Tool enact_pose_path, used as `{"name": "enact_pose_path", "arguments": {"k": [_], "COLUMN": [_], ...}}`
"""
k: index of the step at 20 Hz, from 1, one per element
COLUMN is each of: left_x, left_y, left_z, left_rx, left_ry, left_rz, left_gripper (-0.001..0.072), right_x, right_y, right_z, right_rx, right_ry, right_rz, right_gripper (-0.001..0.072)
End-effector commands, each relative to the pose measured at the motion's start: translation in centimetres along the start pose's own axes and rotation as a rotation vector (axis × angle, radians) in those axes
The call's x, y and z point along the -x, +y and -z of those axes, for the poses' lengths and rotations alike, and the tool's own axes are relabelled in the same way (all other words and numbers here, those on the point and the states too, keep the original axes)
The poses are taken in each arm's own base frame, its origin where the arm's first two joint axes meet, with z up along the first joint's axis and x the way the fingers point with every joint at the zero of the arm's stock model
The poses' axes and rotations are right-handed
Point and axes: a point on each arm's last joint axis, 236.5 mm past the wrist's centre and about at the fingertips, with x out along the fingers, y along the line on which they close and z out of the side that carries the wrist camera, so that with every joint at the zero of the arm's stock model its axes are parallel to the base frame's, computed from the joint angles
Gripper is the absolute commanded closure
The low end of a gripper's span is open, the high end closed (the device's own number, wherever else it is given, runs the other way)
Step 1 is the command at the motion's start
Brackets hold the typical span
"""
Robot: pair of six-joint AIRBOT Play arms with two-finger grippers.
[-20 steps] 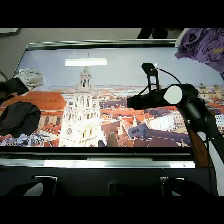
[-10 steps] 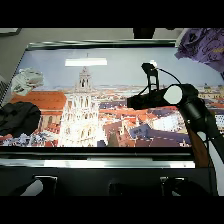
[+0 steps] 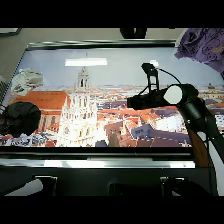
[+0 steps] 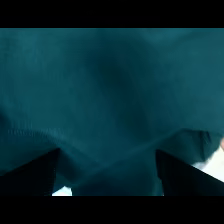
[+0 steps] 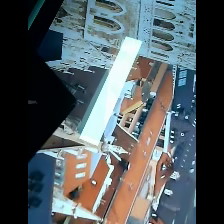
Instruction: Fold the clothes and pants, and hang the long-sleeved shirts on hangers.
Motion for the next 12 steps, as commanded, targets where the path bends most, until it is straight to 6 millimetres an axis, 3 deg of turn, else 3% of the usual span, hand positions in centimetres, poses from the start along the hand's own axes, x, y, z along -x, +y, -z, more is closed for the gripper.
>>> {"name": "enact_pose_path", "arguments": {"k": [1,2,3,5,6,9,12], "left_x": [-2.1,-2.6,-2.9,-3.1,-2.9,-0.4,5.1], "left_y": [0.0,-0.1,-0.1,0.0,-0.4,-3.4,-10.4], "left_z": [-1.2,-1.3,-1.2,-0.5,-0.5,-1.4,-1.8], "left_rx": [0.013,0.014,0.015,0.018,0.028,0.012,-0.036], "left_ry": [-0.046,-0.053,-0.05,-0.019,-0.018,-0.077,-0.174], "left_rz": [0.012,0.017,0.017,0.01,0.024,0.091,0.258], "left_gripper": [-0.0011,-0.0008,0.0041,0.0631,0.0686,0.0687,0.0688], "right_x": [0.0,0.0,0.0,0.0,0.0,0.0,0.0], "right_y": [0.1,0.1,0.1,0.1,0.0,0.0,0.0], "right_z": [0.0,0.0,0.0,0.0,0.0,0.0,0.1], "right_rx": [0.001,0.001,0.001,0.001,0.0,0.0,-0.035], "right_ry": [0.0,0.0,0.0,-0.001,0.0,0.001,0.004], "right_rz": [-0.001,-0.001,-0.001,-0.001,-0.001,-0.001,0.0], "right_gripper": [0.0675,0.0675,0.0675,0.0675,0.0675,0.0673,0.056]}}
